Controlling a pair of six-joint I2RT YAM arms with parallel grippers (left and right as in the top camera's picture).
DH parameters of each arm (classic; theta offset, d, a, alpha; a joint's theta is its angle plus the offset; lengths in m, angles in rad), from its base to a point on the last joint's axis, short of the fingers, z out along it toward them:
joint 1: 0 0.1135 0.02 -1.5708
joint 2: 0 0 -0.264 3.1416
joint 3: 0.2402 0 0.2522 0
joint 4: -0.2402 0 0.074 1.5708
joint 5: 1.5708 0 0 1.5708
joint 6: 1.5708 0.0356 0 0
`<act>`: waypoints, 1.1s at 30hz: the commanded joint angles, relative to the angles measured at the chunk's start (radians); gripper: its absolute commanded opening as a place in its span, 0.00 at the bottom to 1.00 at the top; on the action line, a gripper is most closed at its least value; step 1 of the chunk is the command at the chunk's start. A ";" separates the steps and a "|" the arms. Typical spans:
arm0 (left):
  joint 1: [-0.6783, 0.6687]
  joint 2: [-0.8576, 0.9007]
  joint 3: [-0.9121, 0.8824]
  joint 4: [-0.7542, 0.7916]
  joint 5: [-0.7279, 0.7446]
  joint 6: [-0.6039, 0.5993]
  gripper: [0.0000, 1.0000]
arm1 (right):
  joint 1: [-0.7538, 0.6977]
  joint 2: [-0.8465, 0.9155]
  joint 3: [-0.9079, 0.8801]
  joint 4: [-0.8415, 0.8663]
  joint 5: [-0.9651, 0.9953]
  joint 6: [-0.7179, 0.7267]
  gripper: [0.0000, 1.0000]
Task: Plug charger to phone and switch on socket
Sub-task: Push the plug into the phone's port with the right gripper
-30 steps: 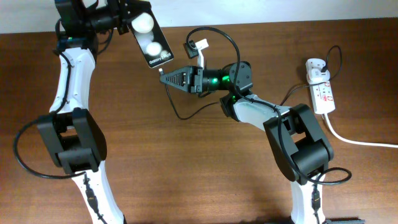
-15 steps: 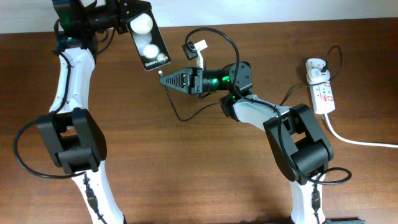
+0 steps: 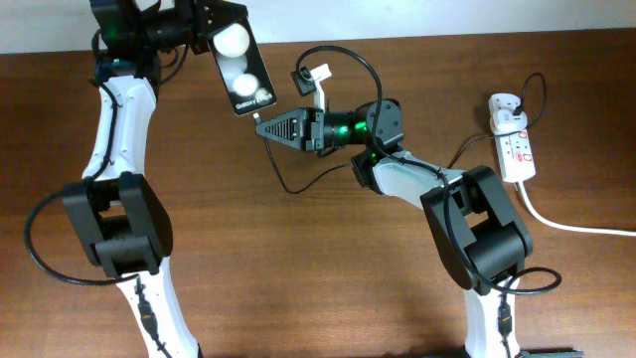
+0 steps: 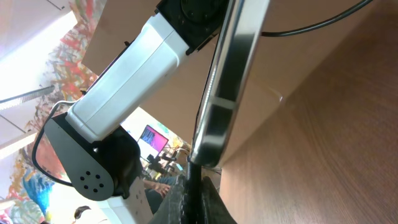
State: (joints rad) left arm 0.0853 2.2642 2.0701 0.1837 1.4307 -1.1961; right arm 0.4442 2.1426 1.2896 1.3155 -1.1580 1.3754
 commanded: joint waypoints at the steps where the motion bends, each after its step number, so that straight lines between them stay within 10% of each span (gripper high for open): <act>1: 0.003 -0.034 0.010 0.002 0.035 0.017 0.00 | -0.002 0.009 0.011 0.006 -0.010 -0.018 0.04; 33: -0.004 -0.035 0.010 -0.125 0.013 0.058 0.00 | -0.019 0.009 0.011 -0.003 -0.007 -0.016 0.04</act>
State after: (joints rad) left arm 0.0860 2.2642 2.0701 0.0563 1.4357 -1.1408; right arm 0.4316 2.1441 1.2896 1.3098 -1.1793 1.3754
